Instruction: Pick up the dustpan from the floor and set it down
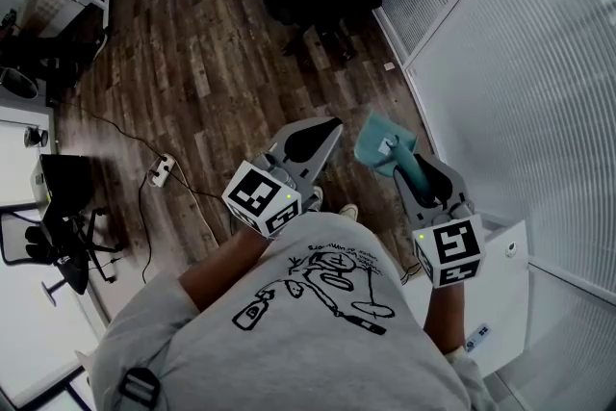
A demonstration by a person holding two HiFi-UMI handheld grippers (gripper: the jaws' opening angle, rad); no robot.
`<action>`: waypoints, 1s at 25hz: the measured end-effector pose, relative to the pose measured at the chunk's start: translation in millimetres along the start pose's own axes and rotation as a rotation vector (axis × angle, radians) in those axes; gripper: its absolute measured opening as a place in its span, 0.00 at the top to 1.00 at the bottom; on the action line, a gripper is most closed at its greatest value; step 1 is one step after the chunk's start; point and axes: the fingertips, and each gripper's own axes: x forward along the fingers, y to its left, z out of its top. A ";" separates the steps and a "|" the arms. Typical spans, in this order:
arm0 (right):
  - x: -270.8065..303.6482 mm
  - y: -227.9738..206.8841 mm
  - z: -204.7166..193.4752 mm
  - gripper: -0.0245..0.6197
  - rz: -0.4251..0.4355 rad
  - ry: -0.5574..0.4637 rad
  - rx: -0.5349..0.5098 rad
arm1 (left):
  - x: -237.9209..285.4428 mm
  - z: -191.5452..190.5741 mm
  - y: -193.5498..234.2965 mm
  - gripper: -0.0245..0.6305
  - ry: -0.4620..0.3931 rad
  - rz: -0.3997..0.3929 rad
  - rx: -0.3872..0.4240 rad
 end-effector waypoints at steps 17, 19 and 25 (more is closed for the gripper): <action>10.3 13.9 -16.5 0.76 0.014 0.029 0.020 | -18.0 -14.2 -5.0 0.96 0.031 0.004 -0.030; 12.0 15.0 -19.1 0.76 0.015 0.033 0.022 | -19.6 -15.9 -5.2 0.96 0.035 0.004 -0.035; 24.5 23.4 -38.4 0.76 0.030 0.065 0.027 | -25.0 -31.1 -7.9 0.96 0.055 0.003 -0.059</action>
